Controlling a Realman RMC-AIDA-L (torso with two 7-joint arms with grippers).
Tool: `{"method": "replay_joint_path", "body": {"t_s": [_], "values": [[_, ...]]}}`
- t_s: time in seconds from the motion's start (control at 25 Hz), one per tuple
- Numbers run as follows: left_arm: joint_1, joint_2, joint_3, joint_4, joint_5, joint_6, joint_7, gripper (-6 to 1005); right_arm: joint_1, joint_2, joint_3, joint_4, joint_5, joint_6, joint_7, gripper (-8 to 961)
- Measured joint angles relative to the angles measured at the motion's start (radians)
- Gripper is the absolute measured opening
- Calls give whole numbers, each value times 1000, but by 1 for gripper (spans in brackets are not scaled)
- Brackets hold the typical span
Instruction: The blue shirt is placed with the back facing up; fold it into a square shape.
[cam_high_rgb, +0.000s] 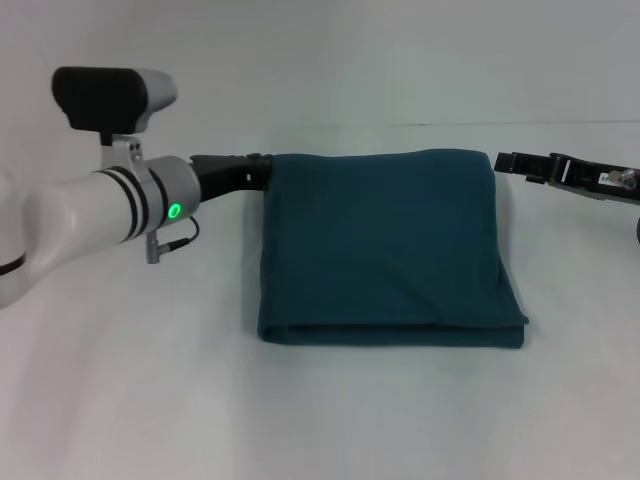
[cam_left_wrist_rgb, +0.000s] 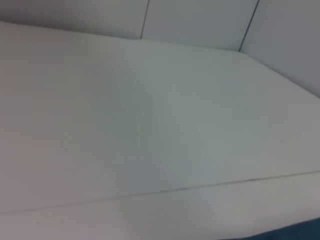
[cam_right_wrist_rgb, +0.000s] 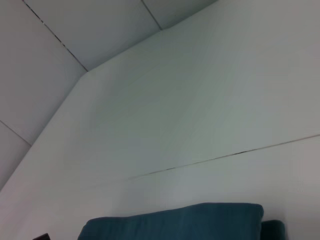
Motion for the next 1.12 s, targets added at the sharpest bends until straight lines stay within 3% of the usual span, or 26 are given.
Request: {"method": "replay_joint_path", "body": {"t_s": [0.2,0.6,0.88,1.08,1.12], "values": [[46,-1,-6,59,-1,33,-6,87,-2,0,0,-2,-1,-1,0,699],[223,-3,-9,252,-126,369,-1,546,-38,-8,47,-12,50,-96,-101,719],[317,-4,-41,315,-209,652,27,695,-125,-11,80,-16,196,-284,-318,755],[367,-5,-132,310,-211,845,112,823,-171,-1,72,-52,207,-424,-476,938],[379,-4,-150,305,-211,884,141,867,-177,3,71,-54,205,-443,-510,936]]}}
